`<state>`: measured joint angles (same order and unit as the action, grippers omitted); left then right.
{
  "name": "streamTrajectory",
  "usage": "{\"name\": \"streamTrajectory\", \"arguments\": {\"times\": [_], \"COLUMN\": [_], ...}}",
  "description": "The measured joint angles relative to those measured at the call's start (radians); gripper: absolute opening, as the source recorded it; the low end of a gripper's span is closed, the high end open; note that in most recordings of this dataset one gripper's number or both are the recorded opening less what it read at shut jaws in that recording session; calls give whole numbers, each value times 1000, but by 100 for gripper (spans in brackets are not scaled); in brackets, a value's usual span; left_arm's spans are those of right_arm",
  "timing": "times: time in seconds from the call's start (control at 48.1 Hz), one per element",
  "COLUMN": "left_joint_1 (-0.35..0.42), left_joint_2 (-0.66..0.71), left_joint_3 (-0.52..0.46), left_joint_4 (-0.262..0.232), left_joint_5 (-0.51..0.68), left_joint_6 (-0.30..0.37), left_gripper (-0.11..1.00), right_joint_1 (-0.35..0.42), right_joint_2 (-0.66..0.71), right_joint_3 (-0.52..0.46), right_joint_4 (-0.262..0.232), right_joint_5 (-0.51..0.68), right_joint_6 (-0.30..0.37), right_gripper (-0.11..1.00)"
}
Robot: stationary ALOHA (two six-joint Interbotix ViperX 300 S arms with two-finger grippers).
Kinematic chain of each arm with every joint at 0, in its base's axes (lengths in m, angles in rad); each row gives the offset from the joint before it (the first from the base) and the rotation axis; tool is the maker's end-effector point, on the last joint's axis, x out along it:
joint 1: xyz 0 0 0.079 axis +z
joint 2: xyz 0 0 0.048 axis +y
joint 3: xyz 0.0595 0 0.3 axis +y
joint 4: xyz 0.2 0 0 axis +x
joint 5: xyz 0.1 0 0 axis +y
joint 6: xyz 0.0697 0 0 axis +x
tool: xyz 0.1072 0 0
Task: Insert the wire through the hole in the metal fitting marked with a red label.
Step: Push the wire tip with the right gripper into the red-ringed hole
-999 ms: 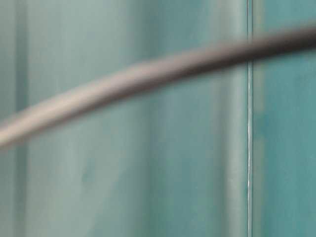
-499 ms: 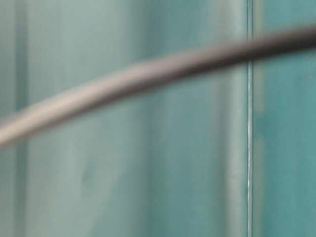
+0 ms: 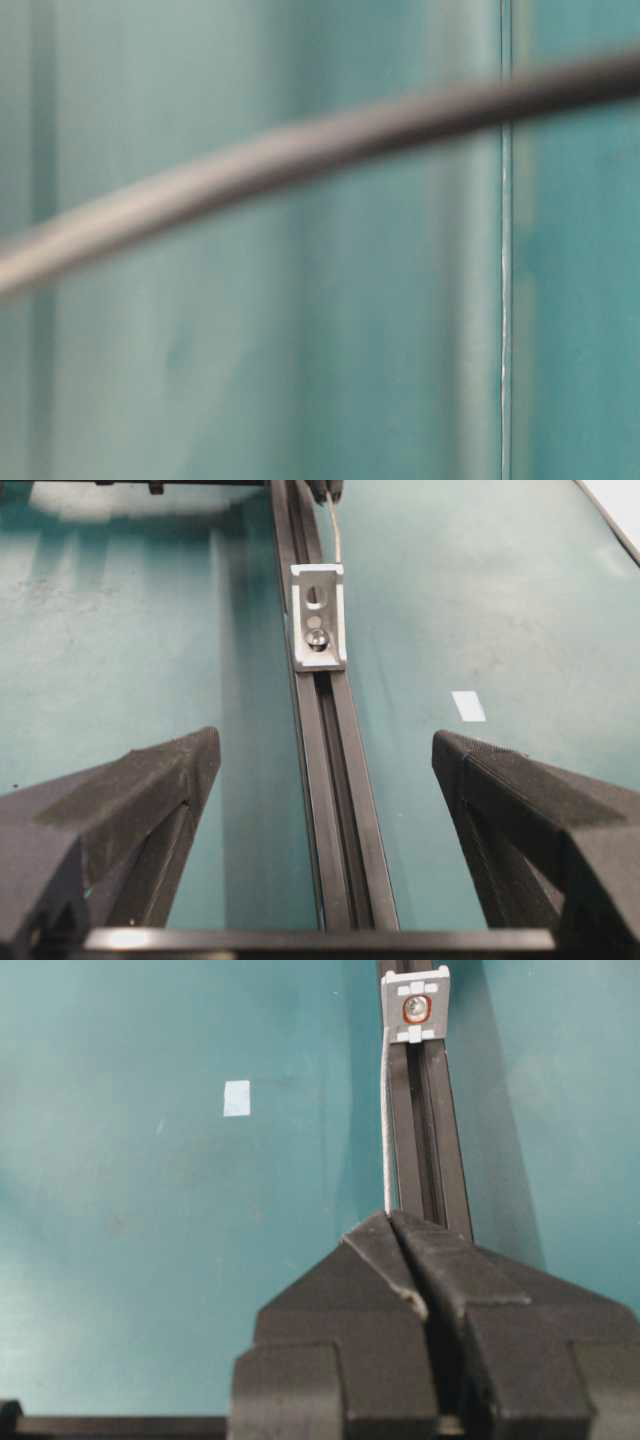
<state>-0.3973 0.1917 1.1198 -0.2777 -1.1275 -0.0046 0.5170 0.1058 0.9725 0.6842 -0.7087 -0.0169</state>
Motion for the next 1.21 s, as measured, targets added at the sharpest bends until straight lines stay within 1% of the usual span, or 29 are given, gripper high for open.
{"name": "streamTrajectory", "arguments": {"times": [0.832,1.207], "left_joint_1": [0,0], "left_joint_2": [-6,-6], "left_joint_3": [-6,-8], "left_joint_4": [-2,0], "left_joint_5": [18,26], "left_joint_6": [0,0], "left_gripper": [54,54], "right_joint_1": [-31,-32], "right_joint_2": [34,34], "right_joint_3": [-20,-21], "right_joint_4": [0,0], "right_joint_5": [-2,-2], "right_joint_6": [-2,-3], "right_gripper": [-1,-1]}}
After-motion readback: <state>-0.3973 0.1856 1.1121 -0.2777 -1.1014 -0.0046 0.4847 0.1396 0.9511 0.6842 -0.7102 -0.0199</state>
